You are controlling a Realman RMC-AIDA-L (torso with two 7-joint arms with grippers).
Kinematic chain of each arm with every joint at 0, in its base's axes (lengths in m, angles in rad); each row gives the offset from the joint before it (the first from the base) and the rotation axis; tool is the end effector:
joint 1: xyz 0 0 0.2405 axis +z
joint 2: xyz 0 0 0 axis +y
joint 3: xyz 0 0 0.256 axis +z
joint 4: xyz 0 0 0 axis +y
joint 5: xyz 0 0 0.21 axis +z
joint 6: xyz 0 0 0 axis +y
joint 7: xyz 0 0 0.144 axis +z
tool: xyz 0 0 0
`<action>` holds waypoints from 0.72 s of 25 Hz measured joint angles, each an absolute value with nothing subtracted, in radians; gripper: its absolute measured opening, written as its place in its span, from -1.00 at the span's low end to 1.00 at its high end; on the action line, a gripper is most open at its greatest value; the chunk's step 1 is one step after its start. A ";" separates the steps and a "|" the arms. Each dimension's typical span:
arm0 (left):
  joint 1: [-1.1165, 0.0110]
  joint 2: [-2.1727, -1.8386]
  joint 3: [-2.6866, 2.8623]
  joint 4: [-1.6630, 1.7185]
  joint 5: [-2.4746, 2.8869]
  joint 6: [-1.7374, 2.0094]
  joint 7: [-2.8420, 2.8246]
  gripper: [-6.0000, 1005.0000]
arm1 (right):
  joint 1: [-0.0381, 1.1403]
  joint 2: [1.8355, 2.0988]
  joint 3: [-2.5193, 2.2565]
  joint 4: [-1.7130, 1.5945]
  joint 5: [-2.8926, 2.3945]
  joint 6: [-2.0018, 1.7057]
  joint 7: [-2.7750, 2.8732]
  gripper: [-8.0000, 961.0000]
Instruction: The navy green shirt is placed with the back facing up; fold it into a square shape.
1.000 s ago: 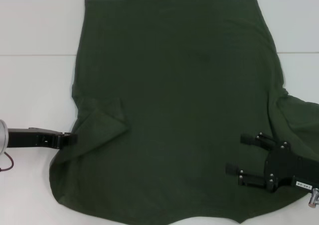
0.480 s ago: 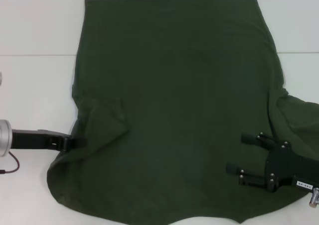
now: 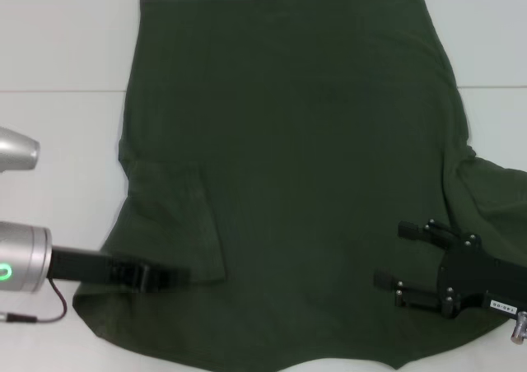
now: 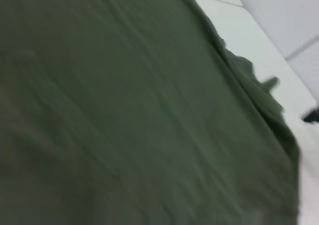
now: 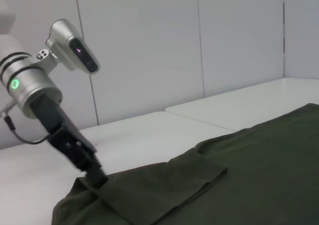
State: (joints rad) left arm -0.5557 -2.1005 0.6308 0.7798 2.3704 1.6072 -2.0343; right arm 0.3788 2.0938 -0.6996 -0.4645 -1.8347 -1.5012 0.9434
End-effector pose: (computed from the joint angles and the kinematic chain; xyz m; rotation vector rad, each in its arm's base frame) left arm -0.2820 0.3195 -0.0009 -2.6254 -1.4815 -0.3413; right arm 0.3048 0.2806 -0.0282 -2.5682 0.4535 0.7652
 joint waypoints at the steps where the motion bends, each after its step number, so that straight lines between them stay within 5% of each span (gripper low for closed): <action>1: -0.556 -2.099 0.631 0.773 2.371 1.629 -2.027 -0.89 | 0.379 2.094 -0.700 -0.464 -1.835 -1.501 0.943 0.91; 10: -0.471 -2.115 0.529 0.765 2.156 1.787 -1.603 -0.82 | 0.377 2.094 -0.621 -0.464 -1.834 -1.503 1.009 0.91; 18: -0.373 -2.163 0.527 0.749 2.070 1.744 -1.287 -0.55 | 0.344 2.052 -0.573 -0.749 -1.922 -1.497 1.638 0.91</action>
State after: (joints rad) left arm -0.3734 -2.1626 0.5275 0.7493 2.0703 1.7443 -1.2873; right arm 0.3444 2.0523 -0.5728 -0.7492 -1.9222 -1.4967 1.6384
